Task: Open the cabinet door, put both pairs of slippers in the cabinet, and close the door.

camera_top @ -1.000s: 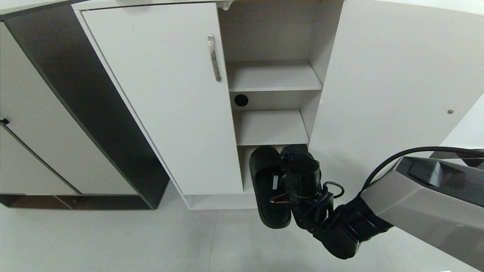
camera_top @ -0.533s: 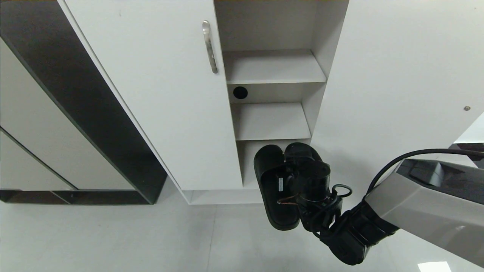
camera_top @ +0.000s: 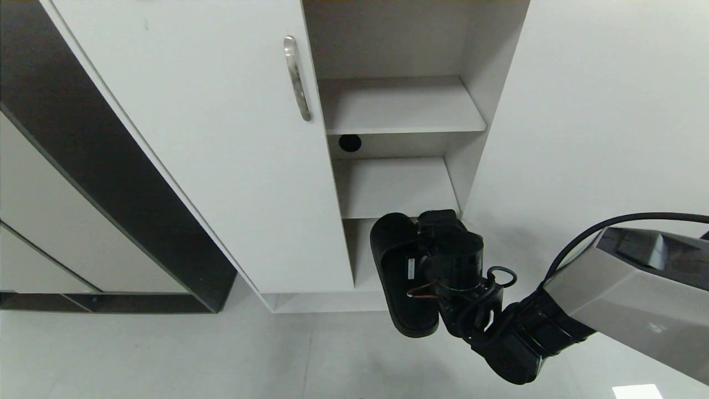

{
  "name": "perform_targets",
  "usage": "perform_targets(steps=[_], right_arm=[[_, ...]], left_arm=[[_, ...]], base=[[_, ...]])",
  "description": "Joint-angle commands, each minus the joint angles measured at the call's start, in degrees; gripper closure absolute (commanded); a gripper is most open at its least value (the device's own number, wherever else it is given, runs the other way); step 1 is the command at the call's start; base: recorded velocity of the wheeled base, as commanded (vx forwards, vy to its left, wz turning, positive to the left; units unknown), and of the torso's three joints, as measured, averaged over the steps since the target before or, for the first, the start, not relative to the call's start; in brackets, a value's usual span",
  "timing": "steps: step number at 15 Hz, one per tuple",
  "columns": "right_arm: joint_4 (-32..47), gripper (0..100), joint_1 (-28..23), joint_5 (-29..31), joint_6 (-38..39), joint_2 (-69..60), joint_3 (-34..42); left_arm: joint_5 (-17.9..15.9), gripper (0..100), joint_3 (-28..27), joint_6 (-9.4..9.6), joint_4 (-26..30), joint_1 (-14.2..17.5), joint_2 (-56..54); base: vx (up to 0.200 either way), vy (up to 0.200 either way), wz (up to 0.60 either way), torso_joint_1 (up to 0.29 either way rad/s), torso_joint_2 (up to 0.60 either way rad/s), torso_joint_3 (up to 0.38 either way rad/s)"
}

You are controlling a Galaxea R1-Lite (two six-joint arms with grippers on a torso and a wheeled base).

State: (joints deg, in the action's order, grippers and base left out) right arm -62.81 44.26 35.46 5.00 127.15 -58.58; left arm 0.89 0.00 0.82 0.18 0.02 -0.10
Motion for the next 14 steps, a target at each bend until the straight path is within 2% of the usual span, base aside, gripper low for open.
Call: perform_targets(steps=[1, 9, 14], right_arm=[[0.1, 100, 0.0, 0.0, 0.0, -0.4, 0.0], [-0.1, 100, 0.7, 0.0, 0.0, 0.5, 0.7], [-0.1, 100, 0.6, -0.5, 0.0, 3.6, -2.9]], left_arm=[[0.0, 100, 0.0, 0.06, 0.0, 0.1, 0.1], [0.1, 100, 0.0, -0.47, 0.0, 0.1, 0.1], [0.1, 100, 0.0, -0.47, 0.0, 0.1, 0.1]], base=[[0.2, 0.0, 0.0, 0.007, 0.01, -0.007], [0.2, 0.0, 0.0, 0.002, 0.0, 0.0], [0.0, 0.0, 0.0, 0.0, 0.0, 0.0]])
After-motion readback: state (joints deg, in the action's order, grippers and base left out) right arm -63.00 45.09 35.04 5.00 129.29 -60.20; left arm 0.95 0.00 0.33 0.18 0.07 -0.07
